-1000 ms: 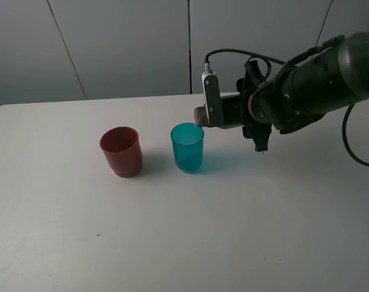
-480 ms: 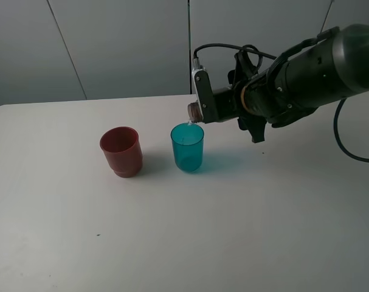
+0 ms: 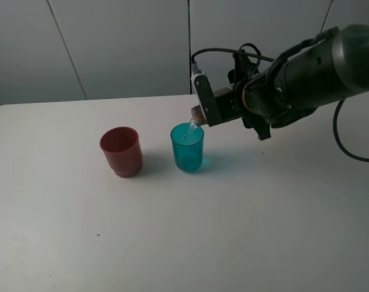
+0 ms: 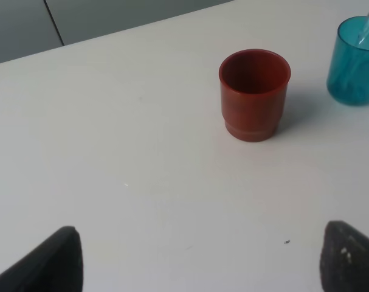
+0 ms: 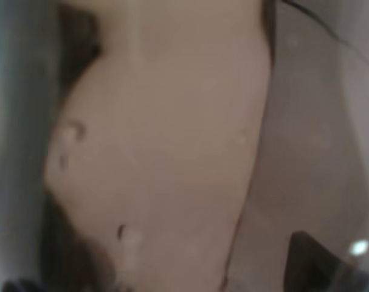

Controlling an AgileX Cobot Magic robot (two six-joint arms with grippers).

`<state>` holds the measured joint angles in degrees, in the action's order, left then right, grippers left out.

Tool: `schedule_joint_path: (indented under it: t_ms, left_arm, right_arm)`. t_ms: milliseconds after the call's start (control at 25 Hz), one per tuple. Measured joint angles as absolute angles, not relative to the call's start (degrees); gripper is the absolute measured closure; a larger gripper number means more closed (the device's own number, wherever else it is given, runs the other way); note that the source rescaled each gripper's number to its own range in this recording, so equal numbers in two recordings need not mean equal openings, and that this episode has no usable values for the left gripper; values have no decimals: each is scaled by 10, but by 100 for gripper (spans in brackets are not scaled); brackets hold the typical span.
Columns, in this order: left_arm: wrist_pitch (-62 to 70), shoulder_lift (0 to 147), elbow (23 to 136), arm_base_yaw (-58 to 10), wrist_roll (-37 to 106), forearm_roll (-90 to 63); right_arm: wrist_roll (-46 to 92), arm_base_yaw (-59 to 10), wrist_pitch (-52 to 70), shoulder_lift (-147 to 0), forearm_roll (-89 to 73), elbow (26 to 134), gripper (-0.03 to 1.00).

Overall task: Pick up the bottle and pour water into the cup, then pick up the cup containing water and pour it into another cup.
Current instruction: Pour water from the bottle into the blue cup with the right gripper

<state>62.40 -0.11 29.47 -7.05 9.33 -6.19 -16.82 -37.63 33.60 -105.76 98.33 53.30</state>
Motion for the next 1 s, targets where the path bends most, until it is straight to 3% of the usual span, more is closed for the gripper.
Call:
schedule_joint_path:
  t_ms: [1000]
  left_arm:
    - [624, -1, 295, -70, 93, -62]
  right_arm:
    - [-137, -376, 342, -1058, 992, 547, 95]
